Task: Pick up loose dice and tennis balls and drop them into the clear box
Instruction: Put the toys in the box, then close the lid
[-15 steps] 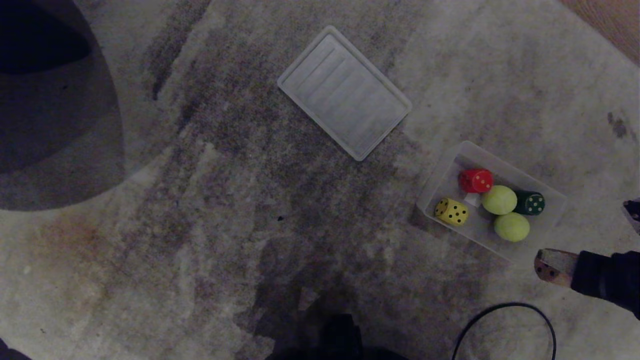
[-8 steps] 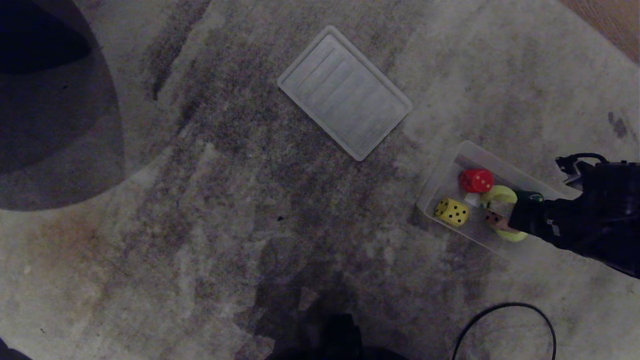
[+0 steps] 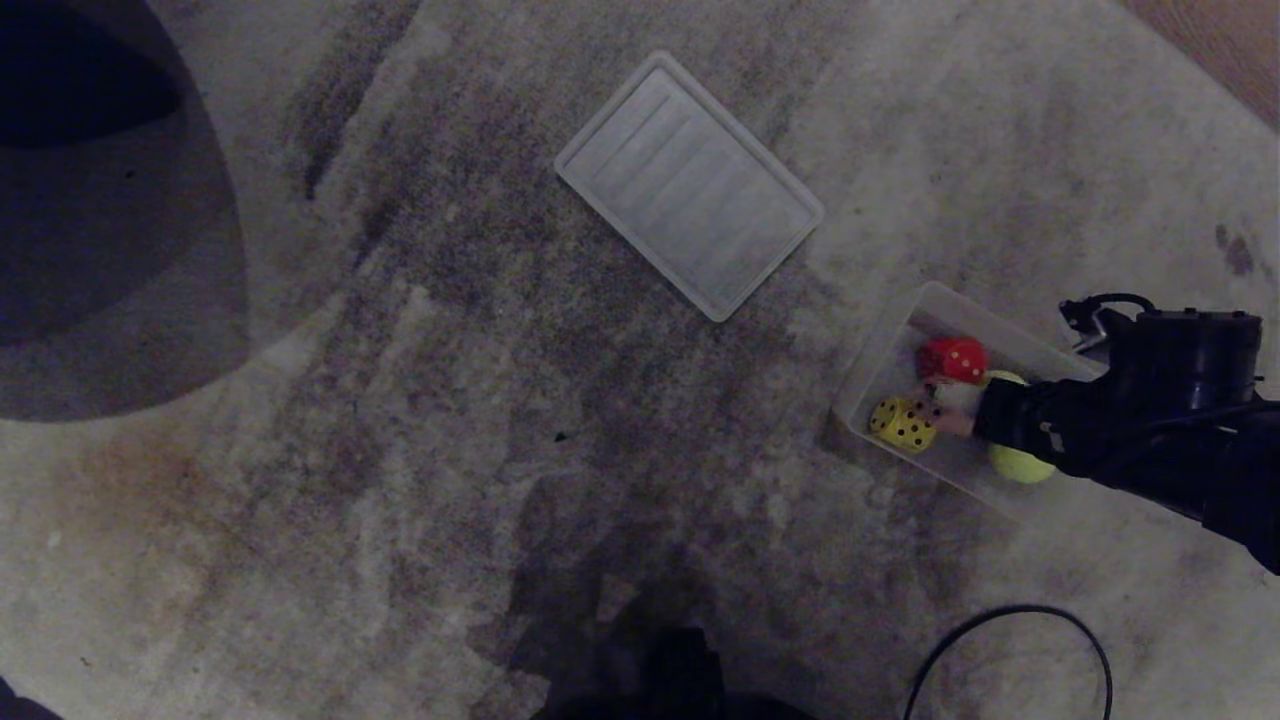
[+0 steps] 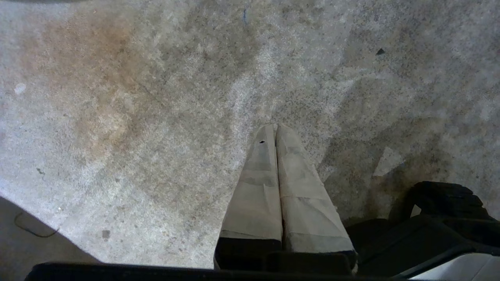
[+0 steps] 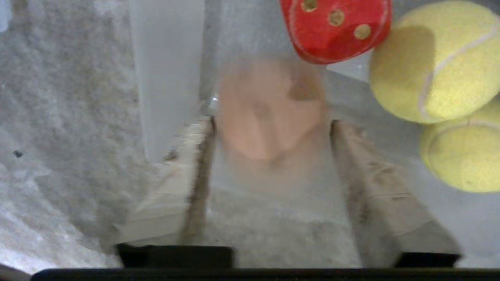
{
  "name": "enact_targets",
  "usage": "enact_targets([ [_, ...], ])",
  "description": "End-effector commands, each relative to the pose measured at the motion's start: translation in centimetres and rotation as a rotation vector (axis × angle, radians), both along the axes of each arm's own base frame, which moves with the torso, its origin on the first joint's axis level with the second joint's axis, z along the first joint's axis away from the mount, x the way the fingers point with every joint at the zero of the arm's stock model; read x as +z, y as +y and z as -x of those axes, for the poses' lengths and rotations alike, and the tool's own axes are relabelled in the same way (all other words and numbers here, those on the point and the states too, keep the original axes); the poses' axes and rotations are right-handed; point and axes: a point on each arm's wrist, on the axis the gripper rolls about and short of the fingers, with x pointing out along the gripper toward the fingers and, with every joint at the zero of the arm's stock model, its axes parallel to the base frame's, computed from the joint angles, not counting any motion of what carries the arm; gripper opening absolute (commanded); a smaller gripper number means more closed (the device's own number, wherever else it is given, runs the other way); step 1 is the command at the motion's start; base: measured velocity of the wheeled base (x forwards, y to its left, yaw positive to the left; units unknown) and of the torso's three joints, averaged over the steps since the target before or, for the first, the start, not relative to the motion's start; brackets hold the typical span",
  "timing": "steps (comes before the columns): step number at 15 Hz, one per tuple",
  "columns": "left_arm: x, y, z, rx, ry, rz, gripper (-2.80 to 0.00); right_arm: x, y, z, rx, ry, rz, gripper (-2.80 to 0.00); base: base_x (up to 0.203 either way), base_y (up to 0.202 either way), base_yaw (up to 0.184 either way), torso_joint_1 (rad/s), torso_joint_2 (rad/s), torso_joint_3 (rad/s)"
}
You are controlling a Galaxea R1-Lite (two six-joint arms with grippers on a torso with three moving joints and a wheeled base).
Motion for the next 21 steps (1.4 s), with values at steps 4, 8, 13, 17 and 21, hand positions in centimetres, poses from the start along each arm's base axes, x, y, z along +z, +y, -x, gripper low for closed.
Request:
enact_targets([
  [4,0.0,0.0,0.0,0.001,0.003,0.001,-2.80,0.5,0.1,-0.6,-0.002,-0.088,-0.007,0.00,0.000,0.000,0.000,0.000,0.00,0.000],
  [8,0.0,0.0,0.0,0.000,0.003,0.001,-2.80,2.8,-0.3,2.9,-0.004,-0.159,-0.023,0.00,0.000,0.000,0.000,0.000,0.00,0.000],
  [13,0.0,0.0,0.0,0.001,0.003,0.001,-2.80,1.1,-1.1,11.4,0.001,-0.127,-0.030,-2.80,0.000,0.000,0.000,0.000,0.00,0.000],
  [17,0.0,0.0,0.0,0.000,0.003,0.001,-2.80,0.4,-1.9,18.6,0.005,-0.099,0.024,-2.80,0.000,0.000,0.000,0.000,0.00,0.000],
  [21,0.0,0.0,0.0,0.001,0.003,0.001,-2.80,-1.5,-2.7,25.9,-0.015,-0.090,0.072,-2.80,0.000,0.000,0.000,0.000,0.00,0.000],
])
